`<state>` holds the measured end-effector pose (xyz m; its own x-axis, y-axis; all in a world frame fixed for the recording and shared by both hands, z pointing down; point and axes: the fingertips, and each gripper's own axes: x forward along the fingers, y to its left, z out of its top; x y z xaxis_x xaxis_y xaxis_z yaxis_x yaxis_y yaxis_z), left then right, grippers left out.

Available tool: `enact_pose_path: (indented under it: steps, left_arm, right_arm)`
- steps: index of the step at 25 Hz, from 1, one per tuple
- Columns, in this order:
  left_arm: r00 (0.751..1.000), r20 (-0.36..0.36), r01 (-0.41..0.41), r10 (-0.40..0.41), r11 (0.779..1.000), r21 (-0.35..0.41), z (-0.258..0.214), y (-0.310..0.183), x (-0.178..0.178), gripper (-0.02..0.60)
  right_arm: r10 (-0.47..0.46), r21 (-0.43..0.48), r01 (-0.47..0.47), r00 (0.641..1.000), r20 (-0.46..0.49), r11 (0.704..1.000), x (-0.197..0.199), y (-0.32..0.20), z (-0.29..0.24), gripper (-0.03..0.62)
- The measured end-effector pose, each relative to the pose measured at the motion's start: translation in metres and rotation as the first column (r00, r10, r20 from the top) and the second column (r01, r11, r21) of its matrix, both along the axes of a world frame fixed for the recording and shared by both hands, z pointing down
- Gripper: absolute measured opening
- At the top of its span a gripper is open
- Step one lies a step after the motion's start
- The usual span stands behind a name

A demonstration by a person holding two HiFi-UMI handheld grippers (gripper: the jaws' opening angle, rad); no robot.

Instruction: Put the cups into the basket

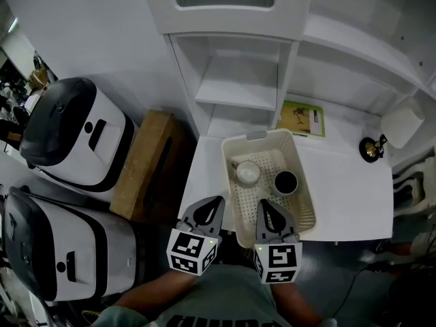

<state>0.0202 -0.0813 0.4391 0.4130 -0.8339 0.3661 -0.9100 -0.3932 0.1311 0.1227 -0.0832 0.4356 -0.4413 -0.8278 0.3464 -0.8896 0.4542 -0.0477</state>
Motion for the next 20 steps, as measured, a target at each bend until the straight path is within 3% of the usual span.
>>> enact_pose_path:
  steps: [10, 20]
  left_arm:
    - [0.999, -0.001, -0.050, 0.050, 0.997, 0.055, -0.017, 0.046, -0.006, 0.006]
    - [0.994, -0.009, -0.107, 0.108, 0.990, 0.094, -0.031, 0.124, -0.022, 0.006]
  right_arm:
    - [0.040, 0.017, -0.040, 0.999, -0.001, 0.999, -0.010, 0.043, -0.009, 0.017]
    - [0.096, 0.037, -0.095, 0.995, -0.023, 0.995, -0.021, 0.125, -0.017, 0.017]
